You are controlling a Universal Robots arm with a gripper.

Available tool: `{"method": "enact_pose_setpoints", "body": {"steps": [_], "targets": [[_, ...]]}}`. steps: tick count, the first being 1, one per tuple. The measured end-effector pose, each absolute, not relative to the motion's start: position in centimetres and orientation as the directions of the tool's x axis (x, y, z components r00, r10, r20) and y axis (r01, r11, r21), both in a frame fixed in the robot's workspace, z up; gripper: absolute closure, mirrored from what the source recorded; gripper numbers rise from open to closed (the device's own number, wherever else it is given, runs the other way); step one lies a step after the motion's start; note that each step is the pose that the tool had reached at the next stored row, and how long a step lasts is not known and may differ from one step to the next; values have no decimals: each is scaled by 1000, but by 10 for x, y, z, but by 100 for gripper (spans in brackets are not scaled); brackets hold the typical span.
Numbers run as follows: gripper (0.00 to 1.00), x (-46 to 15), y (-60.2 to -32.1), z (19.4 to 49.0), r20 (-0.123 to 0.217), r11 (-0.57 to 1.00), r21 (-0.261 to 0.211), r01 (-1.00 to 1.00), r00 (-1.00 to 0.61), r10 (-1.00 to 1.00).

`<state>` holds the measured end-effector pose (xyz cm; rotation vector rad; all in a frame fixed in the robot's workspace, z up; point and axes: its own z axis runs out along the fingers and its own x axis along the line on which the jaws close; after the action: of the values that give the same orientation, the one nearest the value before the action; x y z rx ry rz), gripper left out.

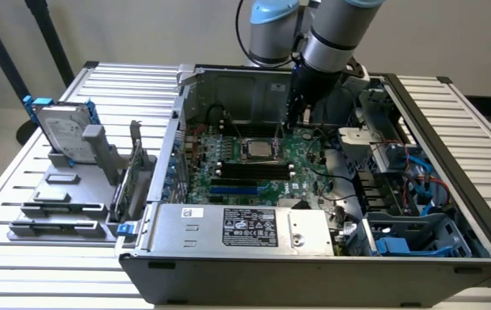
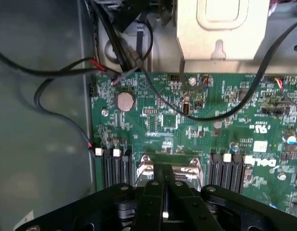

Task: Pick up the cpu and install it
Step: 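Close the cpu cover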

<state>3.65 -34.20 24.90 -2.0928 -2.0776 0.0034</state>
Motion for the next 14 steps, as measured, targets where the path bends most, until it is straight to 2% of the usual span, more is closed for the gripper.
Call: {"method": "enact_pose_setpoints", "body": {"steps": [8, 14], "targets": [[89, 1, -342, 249, 139, 3, -143, 990, 17, 990], [89, -17, -342, 248, 139, 3, -187, 982, 23, 990]]}}
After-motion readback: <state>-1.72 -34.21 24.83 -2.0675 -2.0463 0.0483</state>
